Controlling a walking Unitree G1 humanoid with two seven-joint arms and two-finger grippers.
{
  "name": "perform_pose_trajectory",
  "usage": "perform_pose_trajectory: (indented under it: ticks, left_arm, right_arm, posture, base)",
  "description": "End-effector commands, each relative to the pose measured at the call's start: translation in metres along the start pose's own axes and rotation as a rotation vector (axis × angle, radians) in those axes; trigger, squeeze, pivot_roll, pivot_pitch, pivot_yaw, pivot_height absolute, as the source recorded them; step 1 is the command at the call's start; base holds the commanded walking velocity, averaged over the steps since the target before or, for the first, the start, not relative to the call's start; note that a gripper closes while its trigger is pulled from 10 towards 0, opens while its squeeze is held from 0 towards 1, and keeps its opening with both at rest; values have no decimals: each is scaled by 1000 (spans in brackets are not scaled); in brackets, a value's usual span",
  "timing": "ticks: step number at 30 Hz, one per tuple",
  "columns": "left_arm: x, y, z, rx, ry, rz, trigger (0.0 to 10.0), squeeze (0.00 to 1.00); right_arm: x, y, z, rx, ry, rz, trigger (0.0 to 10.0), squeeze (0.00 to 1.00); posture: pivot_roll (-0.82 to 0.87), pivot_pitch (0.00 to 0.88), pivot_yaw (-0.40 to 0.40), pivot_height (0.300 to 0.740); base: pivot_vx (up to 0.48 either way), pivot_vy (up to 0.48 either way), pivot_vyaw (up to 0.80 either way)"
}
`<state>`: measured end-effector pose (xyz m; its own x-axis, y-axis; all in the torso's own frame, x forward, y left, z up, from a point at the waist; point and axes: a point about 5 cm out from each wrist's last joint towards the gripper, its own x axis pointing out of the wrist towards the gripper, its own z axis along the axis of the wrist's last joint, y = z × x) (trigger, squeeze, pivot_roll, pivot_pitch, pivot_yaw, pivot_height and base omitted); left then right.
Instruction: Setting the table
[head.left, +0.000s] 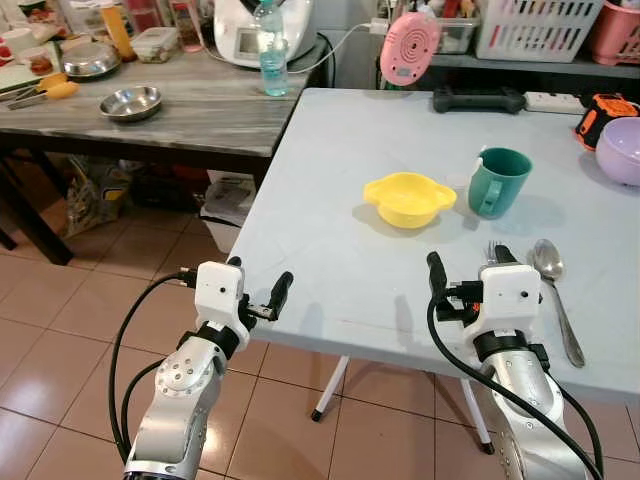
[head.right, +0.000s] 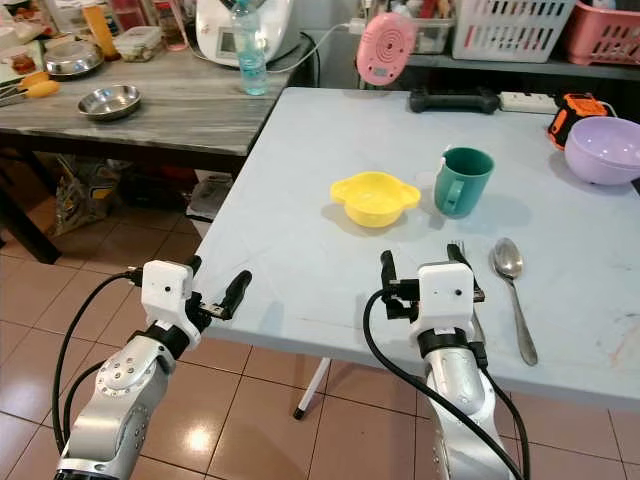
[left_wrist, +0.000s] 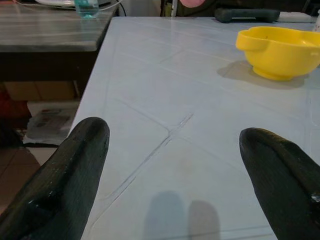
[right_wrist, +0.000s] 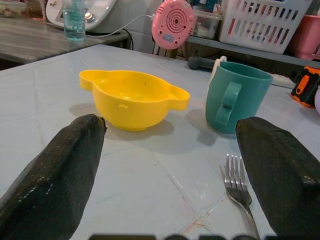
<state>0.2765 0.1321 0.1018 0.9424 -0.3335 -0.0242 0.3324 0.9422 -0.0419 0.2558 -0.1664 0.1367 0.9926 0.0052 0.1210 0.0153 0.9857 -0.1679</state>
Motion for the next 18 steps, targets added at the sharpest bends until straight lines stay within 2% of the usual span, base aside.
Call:
perform_pose_trajectory:
  ticks: [1,16,18]
  left_arm:
    - [-1,-1,3,4,-5,-16,10000,0]
    - [-1,-3,1,-4,2,-36,10000,0]
    - [-1,-3,2,-4,1,-41,10000,0]
  right_arm:
    - [0,0,1,-5,-1,5,10000,0]
    - [-1,-1,-1,0,11,-6,10000,0]
    - [0,0,-1,0,11,-3,10000,0]
  posture:
    - [-25,67,61,740]
    - [-33,73,64,740]
    - [-31,71,62,740]
  base:
    - [0,0,0]
    - [0,0,0]
    - [0,0,-509]
